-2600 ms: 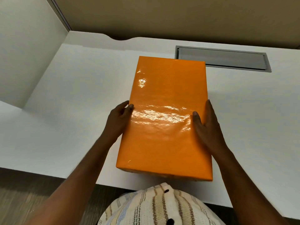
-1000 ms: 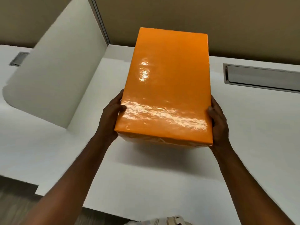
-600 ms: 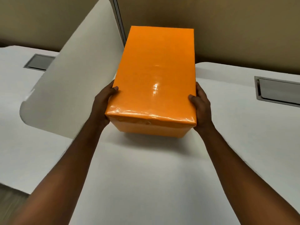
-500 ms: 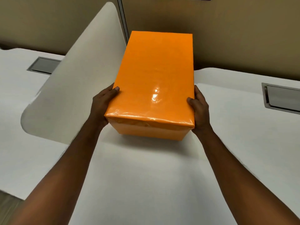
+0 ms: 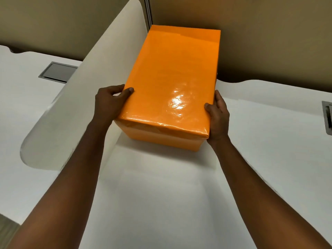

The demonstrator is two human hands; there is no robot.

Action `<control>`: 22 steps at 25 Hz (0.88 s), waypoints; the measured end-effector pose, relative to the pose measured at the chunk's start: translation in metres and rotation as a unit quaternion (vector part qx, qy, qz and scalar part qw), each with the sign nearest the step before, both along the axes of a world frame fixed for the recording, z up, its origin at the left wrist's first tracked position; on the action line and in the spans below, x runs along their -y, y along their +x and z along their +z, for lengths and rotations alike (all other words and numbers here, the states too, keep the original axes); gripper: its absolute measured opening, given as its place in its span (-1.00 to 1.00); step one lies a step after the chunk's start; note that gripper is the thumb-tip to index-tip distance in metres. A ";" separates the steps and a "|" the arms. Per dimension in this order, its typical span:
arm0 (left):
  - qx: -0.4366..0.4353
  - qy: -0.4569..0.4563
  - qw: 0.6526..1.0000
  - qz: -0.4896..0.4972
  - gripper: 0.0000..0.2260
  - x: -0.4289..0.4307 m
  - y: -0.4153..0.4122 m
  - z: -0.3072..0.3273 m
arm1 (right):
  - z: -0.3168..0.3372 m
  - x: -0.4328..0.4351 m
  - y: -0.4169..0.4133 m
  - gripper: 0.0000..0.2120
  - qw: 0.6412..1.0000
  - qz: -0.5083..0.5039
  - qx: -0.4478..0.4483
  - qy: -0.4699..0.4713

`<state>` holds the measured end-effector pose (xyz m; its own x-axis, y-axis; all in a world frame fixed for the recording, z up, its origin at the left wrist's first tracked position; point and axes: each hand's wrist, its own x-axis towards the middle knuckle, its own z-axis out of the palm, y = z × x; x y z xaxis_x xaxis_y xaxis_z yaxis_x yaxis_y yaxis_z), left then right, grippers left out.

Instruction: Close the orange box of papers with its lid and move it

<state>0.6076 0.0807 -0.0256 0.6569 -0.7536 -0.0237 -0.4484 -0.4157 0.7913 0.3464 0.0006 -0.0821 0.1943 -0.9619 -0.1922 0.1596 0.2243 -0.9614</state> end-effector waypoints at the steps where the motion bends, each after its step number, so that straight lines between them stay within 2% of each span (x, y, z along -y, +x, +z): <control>1: 0.079 0.019 0.997 0.010 -0.59 0.003 0.001 0.000 | 0.000 0.001 0.006 -0.40 1.000 -0.003 -0.002 -0.001; 3: 0.196 0.021 0.980 0.012 -0.56 0.004 -0.009 -0.001 | 0.000 0.003 0.017 -0.48 1.000 -0.016 -0.008 0.000; 5: 0.235 -0.014 0.971 -0.029 -0.56 0.004 -0.028 -0.006 | -0.001 0.005 0.026 -0.52 1.000 -0.024 -0.017 -0.004; 9: 0.239 -0.046 0.964 -0.109 -0.59 0.000 -0.056 -0.025 | -0.005 0.006 0.032 -0.44 0.999 -0.036 -0.022 -0.014; 14: 0.247 -0.074 0.964 -0.065 -0.67 0.009 -0.052 -0.029 | -0.006 0.008 0.035 -0.36 0.999 -0.020 -0.034 -0.021; 20: 0.259 -0.002 0.962 -0.092 -0.66 0.009 -0.055 -0.022 | 0.013 0.005 0.028 -0.32 0.992 0.045 -0.120 -0.021; 22: 0.261 0.045 0.957 -0.119 -0.66 0.006 -0.064 -0.010 | 0.029 -0.001 0.024 -0.31 0.977 0.077 -0.199 -0.020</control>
